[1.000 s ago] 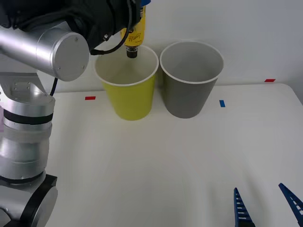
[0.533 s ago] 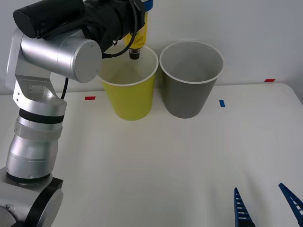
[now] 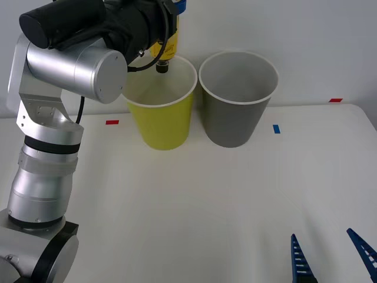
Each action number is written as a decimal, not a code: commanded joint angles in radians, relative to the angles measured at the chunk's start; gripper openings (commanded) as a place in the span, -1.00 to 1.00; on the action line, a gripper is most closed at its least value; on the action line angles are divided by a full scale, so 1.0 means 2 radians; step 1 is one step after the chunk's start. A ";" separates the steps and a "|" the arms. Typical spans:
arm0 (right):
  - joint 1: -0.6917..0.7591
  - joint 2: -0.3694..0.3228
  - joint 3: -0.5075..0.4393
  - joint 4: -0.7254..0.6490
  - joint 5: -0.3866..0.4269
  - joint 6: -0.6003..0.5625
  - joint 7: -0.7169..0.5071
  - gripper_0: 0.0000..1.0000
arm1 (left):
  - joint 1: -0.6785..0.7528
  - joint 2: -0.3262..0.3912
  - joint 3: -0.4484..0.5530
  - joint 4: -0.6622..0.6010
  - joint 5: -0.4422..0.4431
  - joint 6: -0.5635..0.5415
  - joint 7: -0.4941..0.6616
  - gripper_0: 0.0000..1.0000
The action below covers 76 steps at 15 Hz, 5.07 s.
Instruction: Put cans in the gray bin and PET bottles in the light green bin.
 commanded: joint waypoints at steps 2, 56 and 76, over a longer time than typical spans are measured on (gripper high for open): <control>0.000 0.000 0.000 0.000 0.000 0.000 0.000 1.00 | 0.000 0.000 0.000 0.002 -0.009 0.000 0.000 -1.00; 0.000 0.000 0.000 0.000 0.000 0.000 0.000 1.00 | 0.696 0.112 -0.010 -0.216 0.014 -0.446 0.006 1.00; 0.000 0.000 0.000 0.000 0.000 0.000 0.000 1.00 | 0.900 0.105 -0.062 -0.182 -0.064 -0.646 0.037 1.00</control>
